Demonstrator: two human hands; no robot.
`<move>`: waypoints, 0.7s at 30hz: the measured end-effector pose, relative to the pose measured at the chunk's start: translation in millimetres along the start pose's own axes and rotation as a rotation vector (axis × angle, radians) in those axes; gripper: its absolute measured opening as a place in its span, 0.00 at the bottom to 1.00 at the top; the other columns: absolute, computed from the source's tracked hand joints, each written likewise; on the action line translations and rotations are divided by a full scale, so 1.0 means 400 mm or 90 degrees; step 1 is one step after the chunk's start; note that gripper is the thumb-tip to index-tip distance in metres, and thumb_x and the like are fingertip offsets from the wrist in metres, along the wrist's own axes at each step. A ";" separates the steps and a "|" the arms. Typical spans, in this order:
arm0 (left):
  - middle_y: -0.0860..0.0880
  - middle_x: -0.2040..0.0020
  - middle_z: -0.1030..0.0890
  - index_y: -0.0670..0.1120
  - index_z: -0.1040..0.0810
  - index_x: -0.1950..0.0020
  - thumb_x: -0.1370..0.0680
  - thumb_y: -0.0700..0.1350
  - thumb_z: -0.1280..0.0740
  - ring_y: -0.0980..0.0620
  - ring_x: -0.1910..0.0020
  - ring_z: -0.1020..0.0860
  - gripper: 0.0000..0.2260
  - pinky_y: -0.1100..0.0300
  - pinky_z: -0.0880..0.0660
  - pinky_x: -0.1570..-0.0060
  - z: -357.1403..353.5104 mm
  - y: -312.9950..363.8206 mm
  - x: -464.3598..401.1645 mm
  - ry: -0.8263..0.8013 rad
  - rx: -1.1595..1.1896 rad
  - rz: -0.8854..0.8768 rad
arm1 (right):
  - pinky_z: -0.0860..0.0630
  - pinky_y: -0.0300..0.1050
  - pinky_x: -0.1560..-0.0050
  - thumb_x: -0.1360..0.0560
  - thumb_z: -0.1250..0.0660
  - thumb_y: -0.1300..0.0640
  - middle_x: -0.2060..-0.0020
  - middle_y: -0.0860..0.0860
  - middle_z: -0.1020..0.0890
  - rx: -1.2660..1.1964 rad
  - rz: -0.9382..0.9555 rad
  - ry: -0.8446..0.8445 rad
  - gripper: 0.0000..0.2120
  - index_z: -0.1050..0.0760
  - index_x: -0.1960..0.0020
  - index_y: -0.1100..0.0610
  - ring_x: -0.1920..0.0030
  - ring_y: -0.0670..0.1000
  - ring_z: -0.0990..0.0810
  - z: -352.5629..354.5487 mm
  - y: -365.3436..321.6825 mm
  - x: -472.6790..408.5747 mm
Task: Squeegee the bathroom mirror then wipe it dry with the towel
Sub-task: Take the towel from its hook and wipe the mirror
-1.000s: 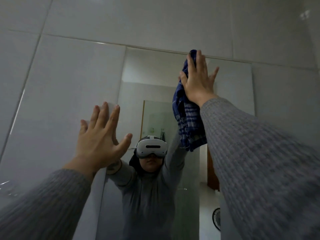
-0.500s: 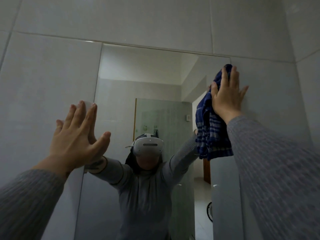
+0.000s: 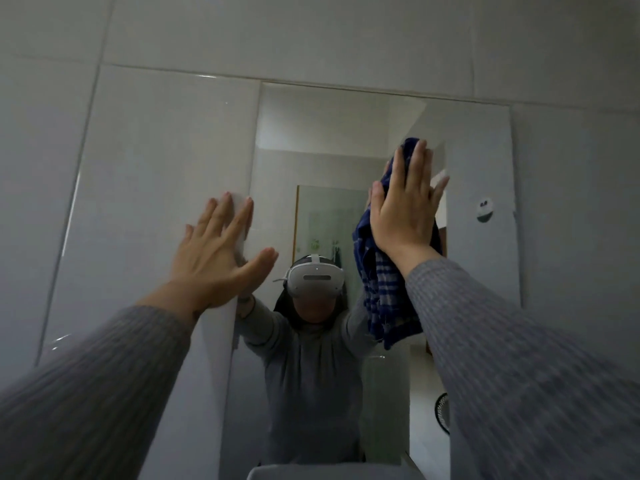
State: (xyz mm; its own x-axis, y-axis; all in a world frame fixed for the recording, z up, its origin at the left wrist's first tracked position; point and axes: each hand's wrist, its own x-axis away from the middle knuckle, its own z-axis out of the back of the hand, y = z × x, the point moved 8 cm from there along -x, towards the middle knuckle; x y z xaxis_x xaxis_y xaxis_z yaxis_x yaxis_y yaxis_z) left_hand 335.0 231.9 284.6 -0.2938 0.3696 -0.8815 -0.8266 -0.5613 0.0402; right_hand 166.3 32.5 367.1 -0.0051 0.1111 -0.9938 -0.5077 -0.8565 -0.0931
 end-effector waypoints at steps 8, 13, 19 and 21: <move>0.50 0.22 0.59 0.52 0.59 0.23 0.26 0.67 0.48 0.53 0.24 0.62 0.38 0.42 0.57 0.26 -0.014 -0.013 0.097 0.071 -0.063 -0.025 | 0.60 0.62 0.26 0.19 0.51 0.48 0.22 0.56 0.57 -0.010 0.177 -0.054 0.30 0.56 0.22 0.56 0.22 0.55 0.58 -0.057 -0.310 0.069; 0.51 0.22 0.60 0.50 0.60 0.23 0.25 0.66 0.51 0.54 0.24 0.63 0.37 0.41 0.56 0.26 -0.076 -0.031 0.191 0.022 -0.051 0.017 | 0.63 0.61 0.27 0.19 0.50 0.49 0.22 0.55 0.56 -0.030 0.291 -0.077 0.29 0.56 0.22 0.56 0.22 0.53 0.58 -0.080 -0.440 0.153; 0.49 0.24 0.67 0.56 0.67 0.25 0.24 0.65 0.53 0.51 0.25 0.66 0.34 0.37 0.55 0.28 -0.113 -0.040 0.208 -0.051 -0.043 0.004 | 0.64 0.61 0.28 0.19 0.49 0.48 0.22 0.53 0.52 -0.021 0.327 -0.067 0.28 0.51 0.22 0.54 0.22 0.52 0.54 -0.083 -0.413 0.222; 0.48 0.23 0.66 0.58 0.68 0.25 0.22 0.63 0.49 0.50 0.25 0.66 0.34 0.36 0.54 0.28 -0.109 -0.035 0.204 -0.069 -0.041 0.008 | 0.64 0.62 0.28 0.19 0.49 0.48 0.22 0.53 0.52 -0.012 0.300 -0.072 0.28 0.52 0.22 0.53 0.22 0.52 0.54 -0.074 -0.361 0.218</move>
State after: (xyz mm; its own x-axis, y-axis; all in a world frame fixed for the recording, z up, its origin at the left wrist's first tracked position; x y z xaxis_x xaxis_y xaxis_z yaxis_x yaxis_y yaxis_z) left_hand 343.4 237.7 191.5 -0.3570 0.4384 -0.8248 -0.7910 -0.6115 0.0173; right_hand 264.8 150.8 292.2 -0.3256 -0.2378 -0.9151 -0.4117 -0.8357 0.3636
